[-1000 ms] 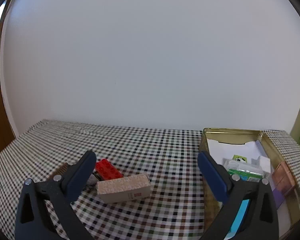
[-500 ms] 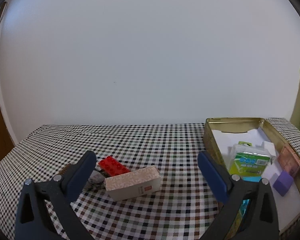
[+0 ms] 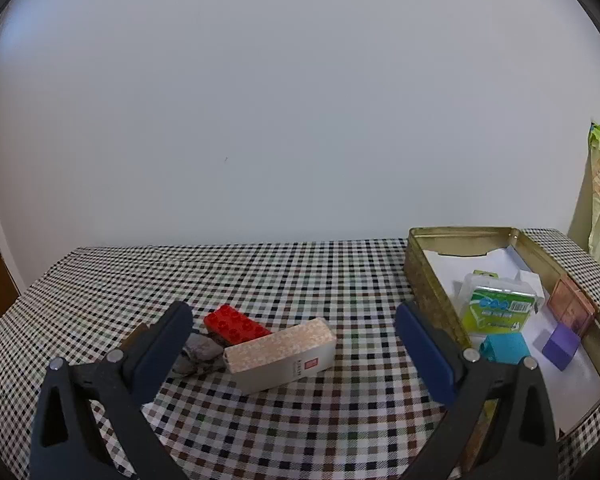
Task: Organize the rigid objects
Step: 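Lift both open tools out of the tray toward the remaining objects, then grasp the brown brush with the left tool while the right tool grasps the beige patterned box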
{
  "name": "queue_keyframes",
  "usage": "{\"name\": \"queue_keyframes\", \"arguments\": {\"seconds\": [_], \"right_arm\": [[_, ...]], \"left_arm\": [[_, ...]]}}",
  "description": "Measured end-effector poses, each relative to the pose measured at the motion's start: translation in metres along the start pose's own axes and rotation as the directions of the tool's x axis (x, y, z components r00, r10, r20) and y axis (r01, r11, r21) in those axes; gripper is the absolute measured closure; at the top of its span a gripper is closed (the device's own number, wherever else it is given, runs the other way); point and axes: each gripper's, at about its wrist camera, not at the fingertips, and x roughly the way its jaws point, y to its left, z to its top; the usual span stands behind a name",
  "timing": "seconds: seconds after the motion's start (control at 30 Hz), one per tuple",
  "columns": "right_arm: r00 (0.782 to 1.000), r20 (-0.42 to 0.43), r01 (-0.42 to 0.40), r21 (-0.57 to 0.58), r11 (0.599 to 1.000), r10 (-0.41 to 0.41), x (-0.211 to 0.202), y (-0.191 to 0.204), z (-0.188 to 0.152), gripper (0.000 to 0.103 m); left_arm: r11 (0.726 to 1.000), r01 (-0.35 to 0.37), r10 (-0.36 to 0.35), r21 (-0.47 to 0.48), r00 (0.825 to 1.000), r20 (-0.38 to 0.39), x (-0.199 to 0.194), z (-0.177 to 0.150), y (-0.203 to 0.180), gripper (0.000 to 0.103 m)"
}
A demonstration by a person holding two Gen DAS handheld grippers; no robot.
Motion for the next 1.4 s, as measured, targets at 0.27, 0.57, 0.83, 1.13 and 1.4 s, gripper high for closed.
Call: {"name": "queue_keyframes", "arguments": {"seconds": [0.27,0.57,0.83,1.13,1.4], "right_arm": [[0.998,-0.024,-0.058,-0.012,0.998,0.058,-0.008,0.033,-0.008,0.014],[0.992,-0.054,-0.112,-0.023,0.993,0.111,-0.014,0.068,-0.015,0.014],[0.981,-0.106,-0.166,-0.045,0.985,0.16,-0.012,0.1,-0.023,0.014],[0.956,-0.191,-0.239,-0.082,0.967,0.22,-0.003,0.135,-0.034,0.014],[0.922,-0.258,-0.34,-0.183,0.922,0.289,0.0,0.181,-0.044,0.014]], "left_arm": [[1.0,0.002,-0.003,-0.024,1.0,-0.03,0.002,-0.003,0.023,0.001],[0.999,-0.026,0.023,-0.042,0.996,-0.085,0.012,-0.006,0.057,0.001],[0.996,-0.045,0.031,-0.075,0.983,-0.179,0.029,-0.012,0.105,0.001],[0.997,-0.013,-0.01,-0.074,0.955,-0.298,0.049,-0.024,0.143,0.001],[0.996,0.006,-0.042,-0.091,0.919,-0.393,0.062,-0.031,0.155,0.001]]}}
